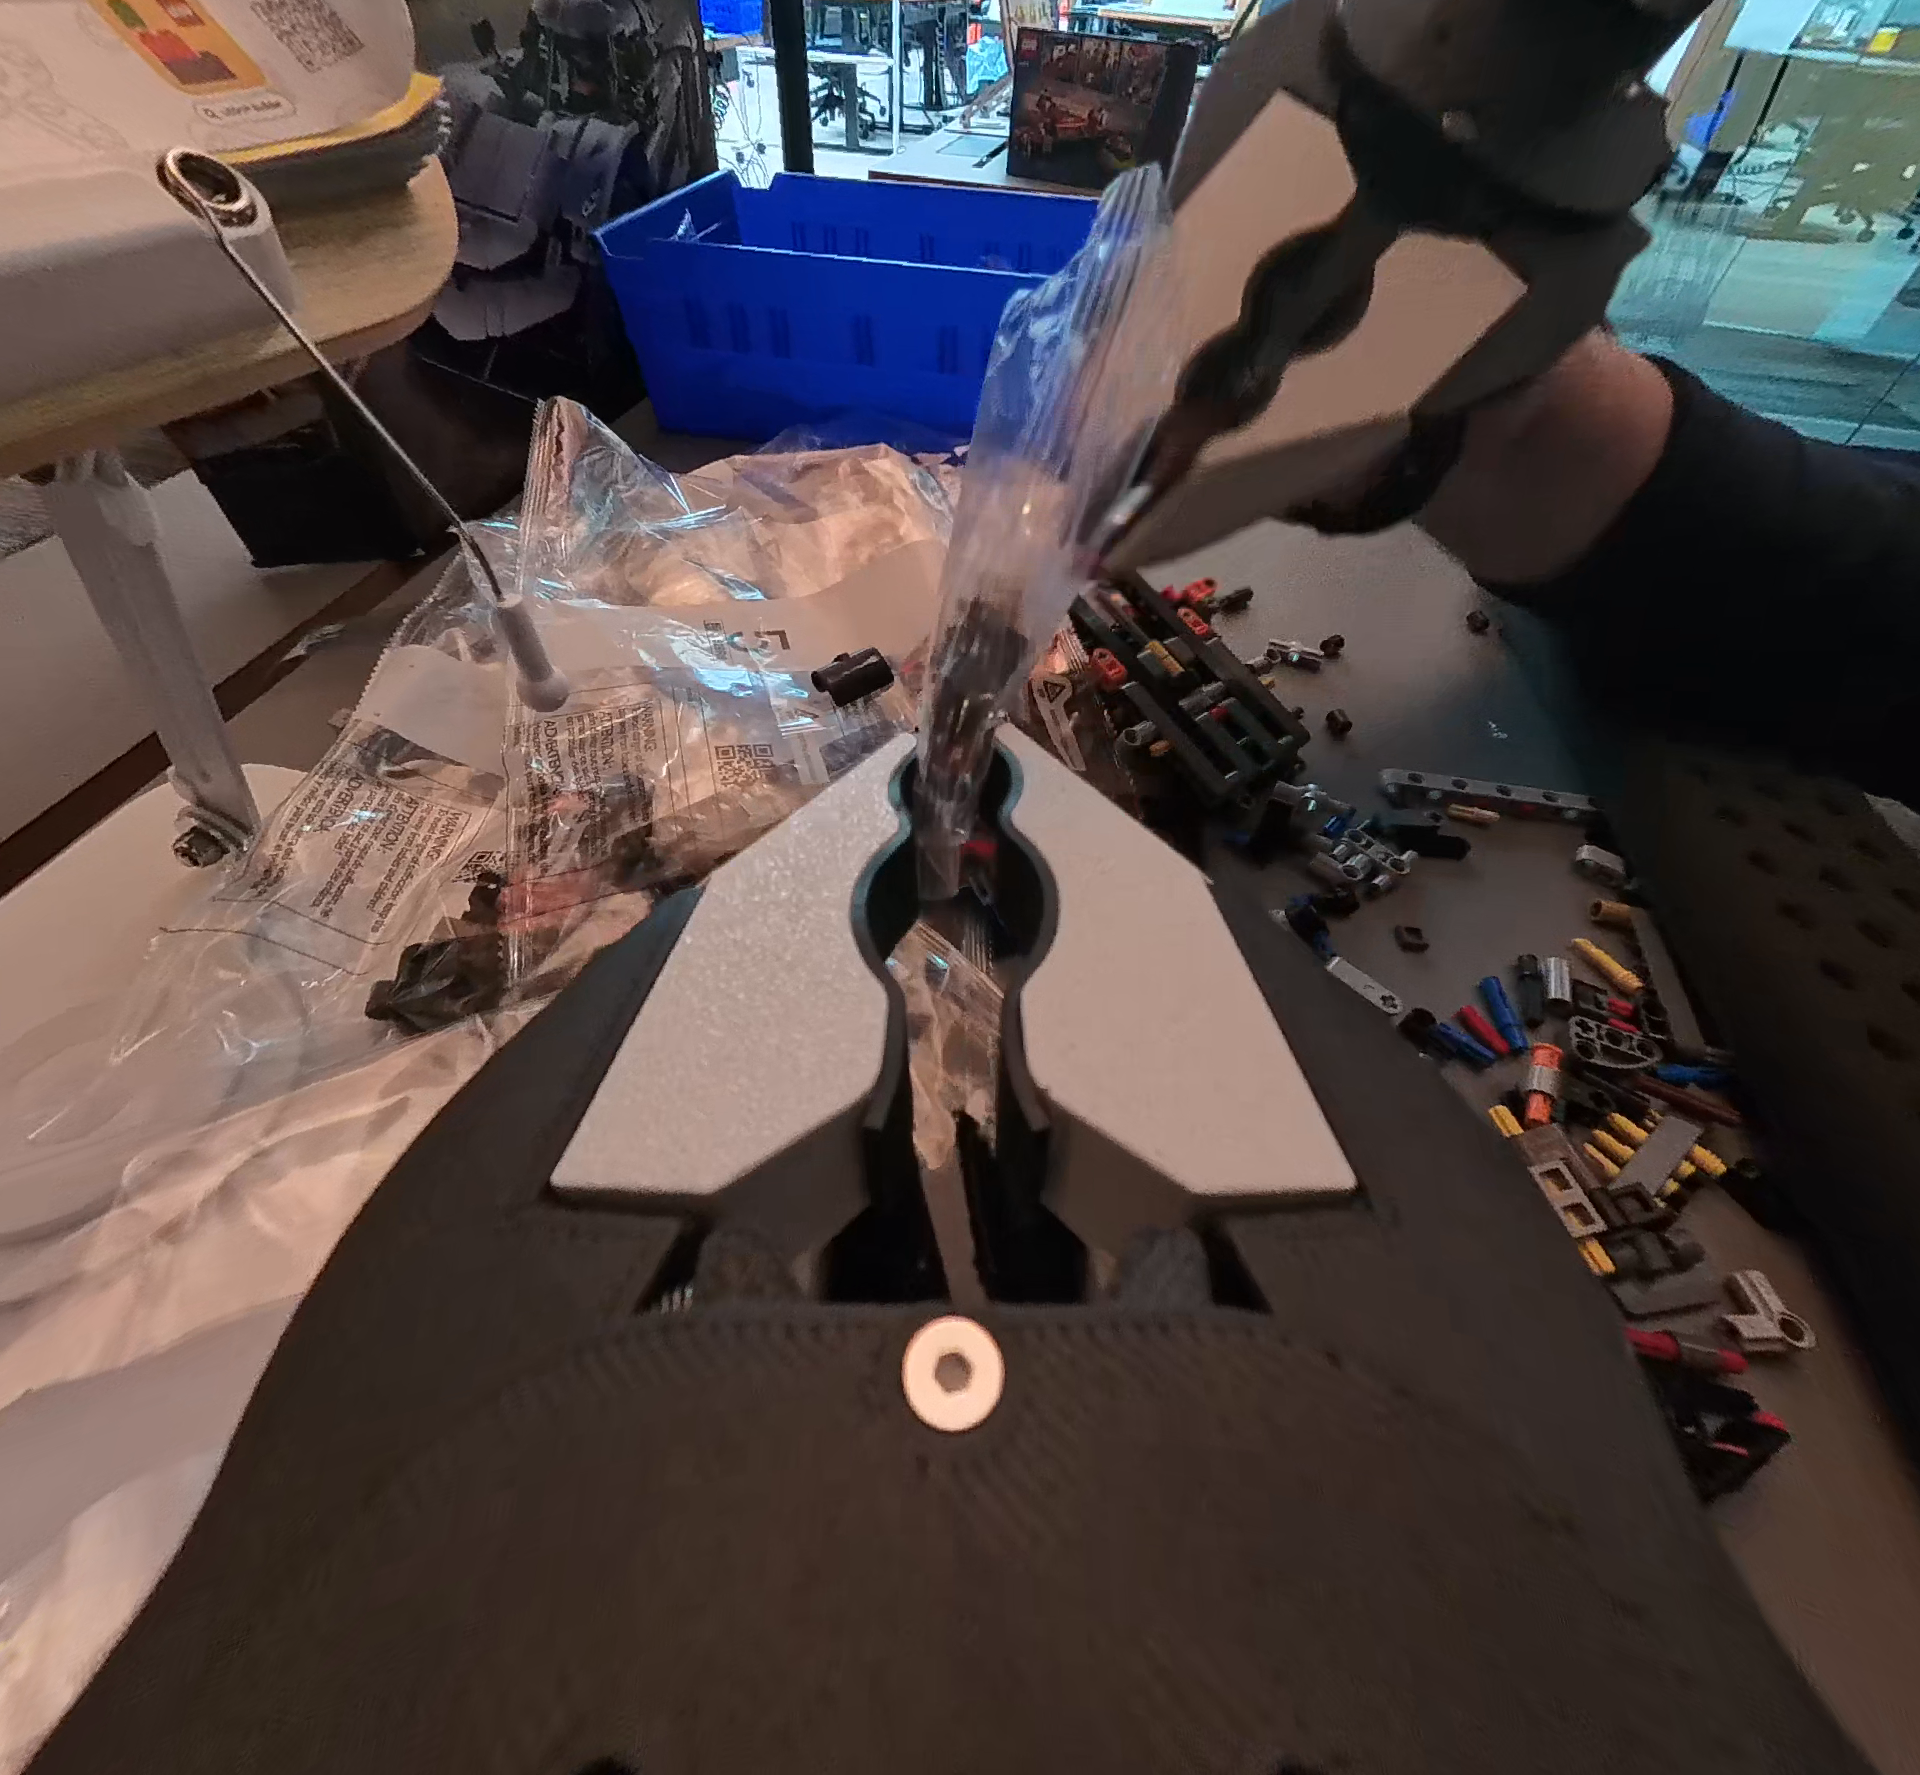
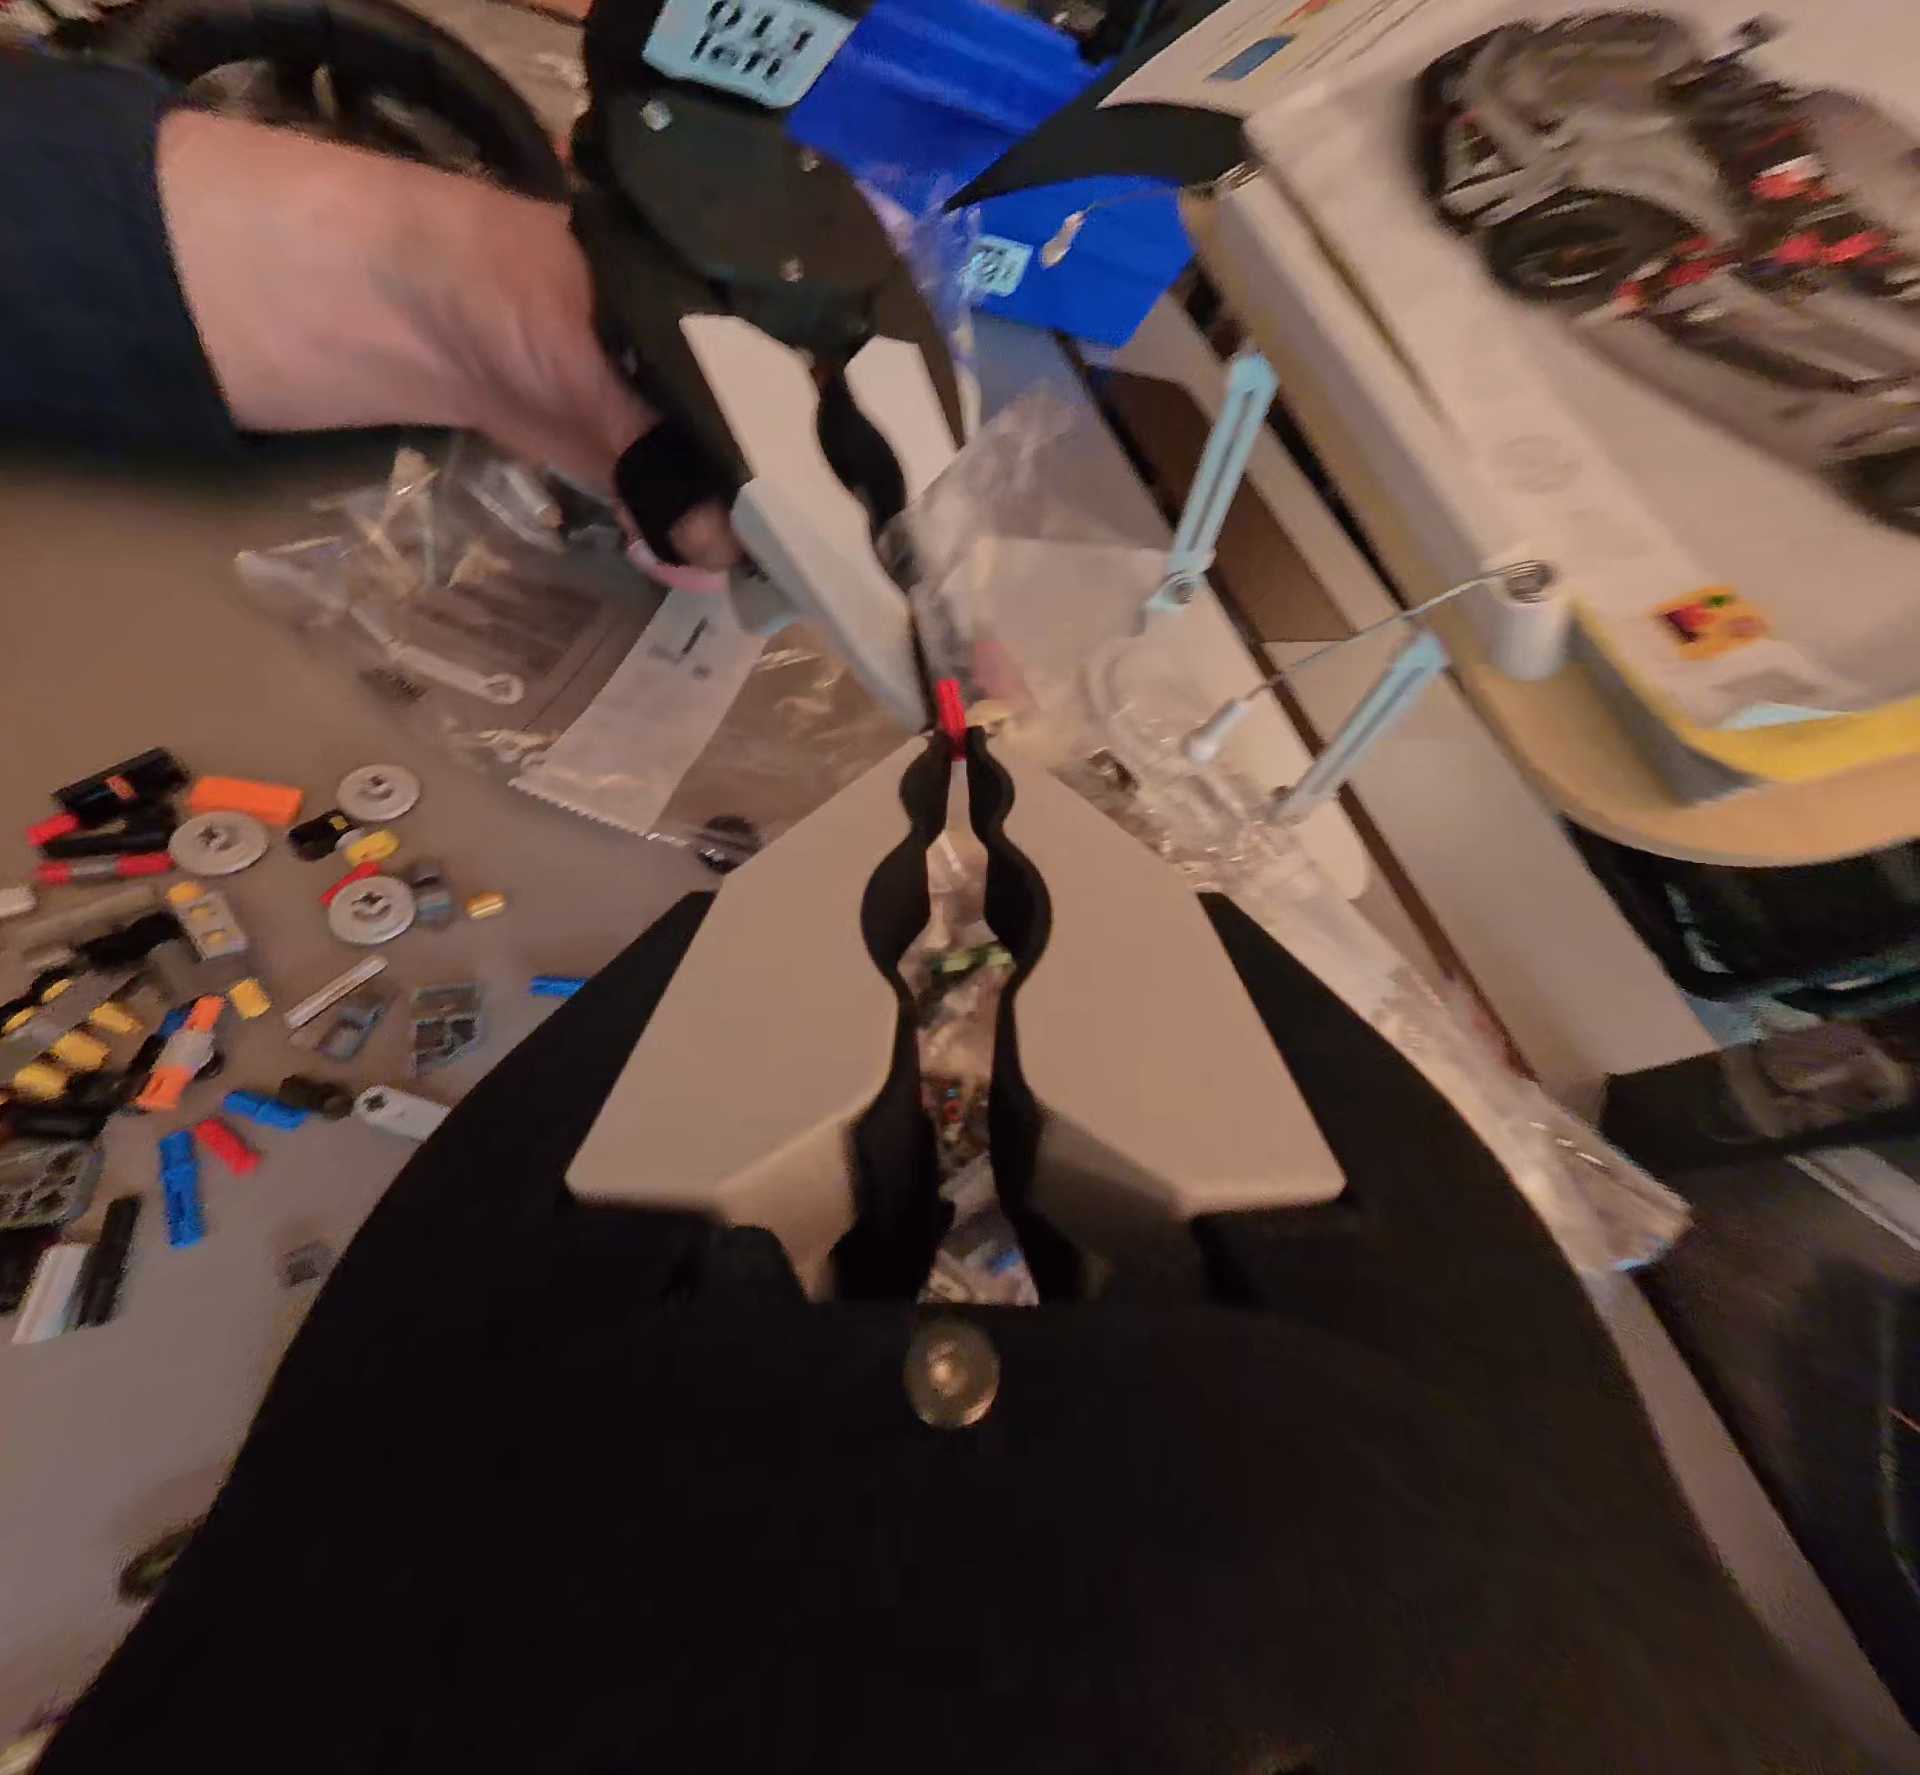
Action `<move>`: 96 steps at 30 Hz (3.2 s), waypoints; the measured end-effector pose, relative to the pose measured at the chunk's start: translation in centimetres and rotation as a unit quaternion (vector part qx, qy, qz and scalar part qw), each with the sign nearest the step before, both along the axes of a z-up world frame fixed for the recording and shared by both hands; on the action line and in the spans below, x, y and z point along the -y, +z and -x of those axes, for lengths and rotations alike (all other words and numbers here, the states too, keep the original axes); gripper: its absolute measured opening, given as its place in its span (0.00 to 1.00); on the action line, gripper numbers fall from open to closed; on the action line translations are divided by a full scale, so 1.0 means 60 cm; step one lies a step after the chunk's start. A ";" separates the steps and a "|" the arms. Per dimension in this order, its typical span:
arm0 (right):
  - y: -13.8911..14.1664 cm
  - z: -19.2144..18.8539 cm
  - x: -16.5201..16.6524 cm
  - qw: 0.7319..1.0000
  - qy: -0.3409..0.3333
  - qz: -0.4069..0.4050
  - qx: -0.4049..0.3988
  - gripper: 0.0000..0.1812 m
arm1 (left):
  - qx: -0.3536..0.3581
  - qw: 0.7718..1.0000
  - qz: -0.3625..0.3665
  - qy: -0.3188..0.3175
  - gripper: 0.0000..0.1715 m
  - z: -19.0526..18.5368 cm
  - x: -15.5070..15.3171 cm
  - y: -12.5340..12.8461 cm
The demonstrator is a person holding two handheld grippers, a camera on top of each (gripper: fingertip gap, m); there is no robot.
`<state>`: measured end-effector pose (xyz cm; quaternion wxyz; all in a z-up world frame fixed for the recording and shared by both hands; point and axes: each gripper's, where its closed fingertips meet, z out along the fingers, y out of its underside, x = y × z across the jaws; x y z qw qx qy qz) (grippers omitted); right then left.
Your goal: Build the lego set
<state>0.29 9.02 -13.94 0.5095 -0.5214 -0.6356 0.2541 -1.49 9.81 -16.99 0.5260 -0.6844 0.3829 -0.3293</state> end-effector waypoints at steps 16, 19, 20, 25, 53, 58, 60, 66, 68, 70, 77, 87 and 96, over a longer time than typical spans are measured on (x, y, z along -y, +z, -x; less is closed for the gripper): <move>0.048 -0.021 -0.022 0.996 -0.050 -0.059 -0.044 0.00 | -0.017 1.000 0.006 -0.009 0.03 -0.007 0.004 -0.013; 0.042 -0.021 -0.019 0.997 -0.044 -0.060 -0.031 0.00 | -0.018 1.000 0.006 -0.010 0.03 -0.007 0.005 -0.013; 0.039 -0.020 -0.019 0.997 -0.045 -0.064 -0.026 0.00 | -0.018 1.000 0.006 -0.010 0.03 -0.007 0.005 -0.013; 0.022 -0.020 -0.022 0.997 -0.046 -0.060 0.003 0.00 | -0.020 1.000 0.007 -0.010 0.03 -0.007 0.005 -0.015; -0.024 0.004 -0.002 0.999 -0.002 0.028 0.018 0.02 | 0.038 0.999 -0.006 0.021 0.03 0.018 -0.010 0.021; 0.003 0.007 0.005 0.999 0.005 0.044 -0.025 0.02 | 0.037 0.999 -0.001 0.014 0.03 0.013 -0.007 0.017; 0.006 0.010 0.008 0.999 0.006 0.040 -0.030 0.02 | 0.032 0.999 0.001 0.010 0.03 0.010 -0.006 0.013; 0.010 0.019 0.013 0.999 0.004 0.016 -0.033 0.00 | 0.020 1.000 0.010 -0.007 0.03 -0.002 0.002 0.002; 0.017 0.018 0.013 0.999 0.003 0.015 -0.043 0.00 | 0.023 1.000 0.009 -0.013 0.03 -0.006 0.004 0.004; 0.022 0.018 0.014 0.999 0.004 0.017 -0.051 0.00 | 0.024 1.000 0.007 -0.015 0.03 -0.007 0.006 0.006; 0.050 0.002 0.003 0.996 -0.013 0.015 -0.086 0.00 | 0.028 1.000 -0.003 -0.011 0.03 -0.004 0.005 0.012; 0.065 -0.009 -0.003 0.989 -0.003 0.075 -0.124 0.16 | 0.070 0.998 -0.003 -0.001 0.03 0.006 -0.001 0.032; 0.089 -0.026 -0.023 0.979 -0.022 0.106 -0.174 0.18 | 0.102 0.995 -0.006 -0.007 0.03 0.006 0.002 0.049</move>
